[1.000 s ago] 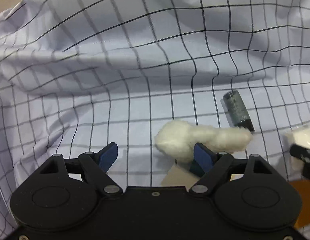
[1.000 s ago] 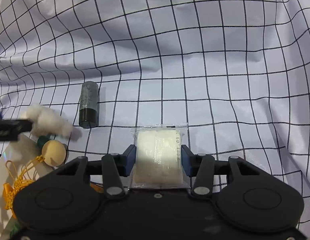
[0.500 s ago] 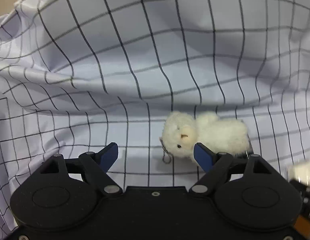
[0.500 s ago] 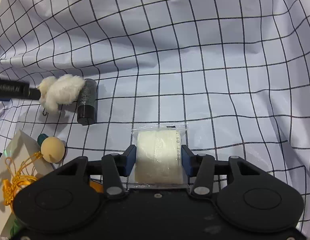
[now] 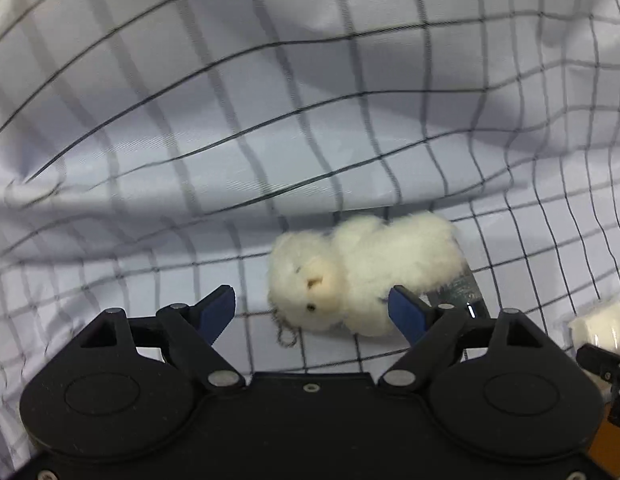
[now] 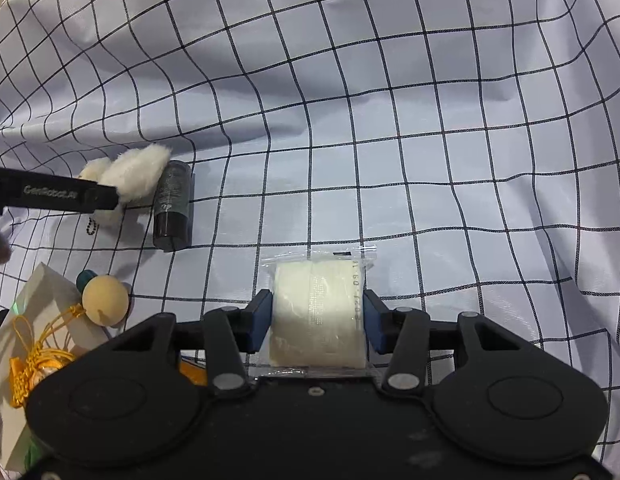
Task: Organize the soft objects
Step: 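Grasp the white plush teddy bear with the left tool while the right holds the packet, then carry the teddy bear and the packet over the wicker basket, then open the left tool to drop the bear while the right drops the packet into the basket, then move both tools from the basket toward the remaining items on the cloth, then close the left tool on the black rubber stopper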
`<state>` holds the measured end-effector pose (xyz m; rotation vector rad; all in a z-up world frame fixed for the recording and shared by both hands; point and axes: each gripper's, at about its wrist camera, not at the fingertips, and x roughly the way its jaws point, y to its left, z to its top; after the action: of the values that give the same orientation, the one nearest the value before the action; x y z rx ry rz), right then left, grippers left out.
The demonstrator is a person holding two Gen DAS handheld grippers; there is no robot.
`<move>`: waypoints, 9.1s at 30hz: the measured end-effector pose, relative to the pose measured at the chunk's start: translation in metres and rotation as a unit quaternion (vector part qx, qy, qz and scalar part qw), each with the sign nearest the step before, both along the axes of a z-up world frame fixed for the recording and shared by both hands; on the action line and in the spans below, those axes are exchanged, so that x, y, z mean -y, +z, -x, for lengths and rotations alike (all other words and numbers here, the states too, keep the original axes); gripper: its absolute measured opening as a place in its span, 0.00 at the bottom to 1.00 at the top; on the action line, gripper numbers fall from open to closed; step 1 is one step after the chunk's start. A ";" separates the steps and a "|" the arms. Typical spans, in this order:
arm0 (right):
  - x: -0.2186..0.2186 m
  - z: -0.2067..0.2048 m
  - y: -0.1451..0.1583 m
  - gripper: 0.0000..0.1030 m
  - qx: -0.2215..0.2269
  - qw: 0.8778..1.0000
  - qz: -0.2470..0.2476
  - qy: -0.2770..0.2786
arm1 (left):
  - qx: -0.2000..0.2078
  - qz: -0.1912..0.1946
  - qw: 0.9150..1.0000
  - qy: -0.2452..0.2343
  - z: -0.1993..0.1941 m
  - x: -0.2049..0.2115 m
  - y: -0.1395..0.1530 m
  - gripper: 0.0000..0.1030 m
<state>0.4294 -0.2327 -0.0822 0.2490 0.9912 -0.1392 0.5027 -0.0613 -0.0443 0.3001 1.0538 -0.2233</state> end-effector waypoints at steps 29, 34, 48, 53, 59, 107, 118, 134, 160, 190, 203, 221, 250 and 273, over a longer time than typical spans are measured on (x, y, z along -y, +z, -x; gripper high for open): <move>0.014 0.046 0.026 0.46 0.022 0.998 0.060 -0.016 | 0.032 0.071 0.996 -0.037 0.042 0.046 0.031 0.59; 0.029 0.082 0.033 0.46 0.025 0.996 0.076 -0.037 | 0.020 0.091 0.992 -0.088 0.078 0.091 0.040 0.59; 0.067 0.202 0.039 0.46 0.030 0.991 0.078 -0.108 | -0.041 0.139 0.972 -0.184 0.171 0.153 0.042 0.59; 0.063 0.243 0.040 0.46 0.033 0.990 0.072 -0.114 | -0.060 0.148 0.967 -0.201 0.202 0.162 0.036 0.59; 0.049 0.295 0.042 0.46 0.038 0.991 0.057 -0.116 | -0.072 0.153 0.963 -0.208 0.246 0.149 0.041 0.59; -0.114 0.344 0.010 0.46 -0.012 0.990 -0.008 0.140 | -0.077 0.092 0.992 0.047 0.375 -0.076 -0.010 0.59; -0.120 0.338 0.002 0.47 -0.030 0.983 -0.002 0.179 | -0.099 0.077 0.990 0.059 0.371 -0.073 -0.021 0.59; -0.116 0.335 0.005 0.57 -0.008 0.983 -0.007 0.183 | -0.111 0.052 0.991 0.060 0.365 -0.058 -0.028 0.61; -0.115 0.334 0.003 0.58 -0.011 0.985 -0.008 0.173 | -0.105 0.050 0.991 0.059 0.370 -0.062 -0.021 0.64; -0.111 0.309 0.032 0.58 0.015 0.989 0.048 0.136 | -0.050 0.114 0.990 0.060 0.376 -0.090 0.012 0.64; -0.101 0.264 0.066 0.58 0.062 0.987 0.060 0.133 | -0.002 0.152 0.985 0.083 0.321 -0.115 0.045 0.64; -0.067 0.128 0.084 0.59 0.095 0.991 0.064 0.071 | -0.018 0.217 0.946 0.242 0.162 -0.179 0.044 0.64; -0.063 0.040 0.036 0.60 0.060 0.989 0.105 0.086 | -0.103 0.201 0.913 0.339 0.090 -0.183 -0.024 0.45; -0.083 -0.065 -0.005 0.62 0.019 0.987 0.124 0.101 | -0.076 0.140 0.977 0.139 0.052 -0.117 -0.024 0.39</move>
<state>0.4947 -0.1497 -0.0872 -0.0776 0.9450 -0.0705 0.4506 0.0552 -0.0687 -0.1208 1.1855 -0.1412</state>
